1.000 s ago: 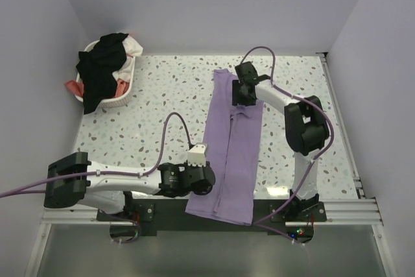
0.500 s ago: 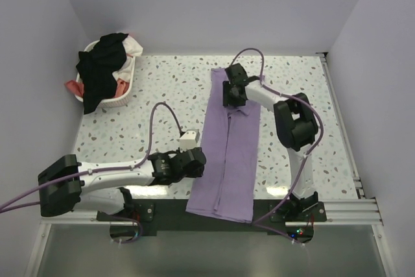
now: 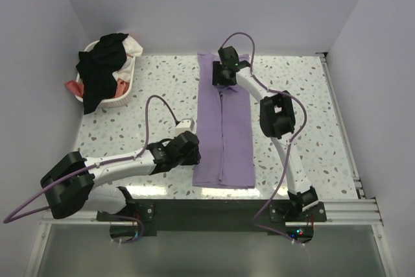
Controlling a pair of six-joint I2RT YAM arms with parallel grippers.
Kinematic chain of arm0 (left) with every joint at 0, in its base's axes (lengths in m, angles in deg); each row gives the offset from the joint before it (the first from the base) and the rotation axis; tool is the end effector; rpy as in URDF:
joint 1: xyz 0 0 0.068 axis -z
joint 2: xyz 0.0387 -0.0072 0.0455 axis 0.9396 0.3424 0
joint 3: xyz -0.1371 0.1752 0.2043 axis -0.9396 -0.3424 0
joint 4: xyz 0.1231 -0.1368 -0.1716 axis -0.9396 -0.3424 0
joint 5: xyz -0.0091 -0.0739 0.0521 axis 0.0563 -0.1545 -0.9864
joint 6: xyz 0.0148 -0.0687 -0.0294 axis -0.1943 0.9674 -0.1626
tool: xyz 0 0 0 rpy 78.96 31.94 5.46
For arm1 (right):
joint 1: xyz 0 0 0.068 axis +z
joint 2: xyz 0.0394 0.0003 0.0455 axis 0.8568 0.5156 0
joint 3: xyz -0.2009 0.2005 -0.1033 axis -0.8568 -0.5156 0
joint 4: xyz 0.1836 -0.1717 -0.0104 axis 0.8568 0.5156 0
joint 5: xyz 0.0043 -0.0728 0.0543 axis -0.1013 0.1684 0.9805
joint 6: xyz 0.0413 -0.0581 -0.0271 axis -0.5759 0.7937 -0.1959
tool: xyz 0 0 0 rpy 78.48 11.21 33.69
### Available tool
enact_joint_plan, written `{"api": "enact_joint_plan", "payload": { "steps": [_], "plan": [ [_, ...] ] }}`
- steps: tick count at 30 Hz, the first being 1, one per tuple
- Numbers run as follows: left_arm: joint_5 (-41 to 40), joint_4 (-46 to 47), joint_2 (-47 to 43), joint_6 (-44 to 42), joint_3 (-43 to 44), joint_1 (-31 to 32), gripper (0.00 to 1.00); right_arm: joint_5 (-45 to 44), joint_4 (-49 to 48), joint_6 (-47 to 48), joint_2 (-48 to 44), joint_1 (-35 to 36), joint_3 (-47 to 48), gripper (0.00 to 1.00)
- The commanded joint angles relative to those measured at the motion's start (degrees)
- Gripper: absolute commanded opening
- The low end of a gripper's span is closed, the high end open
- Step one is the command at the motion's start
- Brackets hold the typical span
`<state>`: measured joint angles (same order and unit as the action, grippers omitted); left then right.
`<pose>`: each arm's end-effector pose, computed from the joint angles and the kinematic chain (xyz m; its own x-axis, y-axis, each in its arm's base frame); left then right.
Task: Fold and stack the t-shirts
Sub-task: Fold the tshirt
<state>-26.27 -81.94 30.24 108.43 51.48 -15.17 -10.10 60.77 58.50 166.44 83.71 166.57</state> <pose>0.1580 -0.1899 0.1928 -0.8038 -0.1675 -0.5708 0.0538 0.9352 -0.3501 0.5433 0.2440 0.1638 -0.7727 0.0373 -0.6337 -0.0912 0.9814 0.1690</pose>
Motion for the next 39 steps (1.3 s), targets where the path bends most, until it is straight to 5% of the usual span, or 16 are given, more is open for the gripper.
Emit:
{"api": "enact_joint_plan", "payload": {
  "steps": [1, 6, 13, 21, 29, 39],
  "plan": [
    [2.2, 3.7, 0.7, -3.0, 2.9, -1.6, 0.43, 4.0, 2.8, 1.0, 5.9, -2.6, 4.8, 0.6],
    [3.7, 4.0, 0.9, -3.6, 3.1, -2.9, 0.47, 7.8, -0.3, 2.3, 3.0, -3.3, 5.2, 0.72],
    [7.1, 6.5, 0.1, -4.1, 0.3, -3.0, 0.49, 7.6, 4.2, 0.8, -11.4, -5.1, -0.1, 0.73],
    [15.5, 14.8, 2.4, -6.7, 0.8, -2.2, 0.38, 5.5, -3.7, -5.2, -39.1, -5.1, -38.5, 0.64],
    [13.3, 15.3, 8.6, -6.4, 5.0, 5.0, 0.33, 4.0, -10.9, -8.2, -64.9, -1.9, -73.3, 0.52],
    [14.6, 20.9, 16.1, -4.7, 6.1, 9.0, 0.31, 5.2, -8.4, -10.7, -85.9, 1.5, -92.8, 0.51]
  ]
}}
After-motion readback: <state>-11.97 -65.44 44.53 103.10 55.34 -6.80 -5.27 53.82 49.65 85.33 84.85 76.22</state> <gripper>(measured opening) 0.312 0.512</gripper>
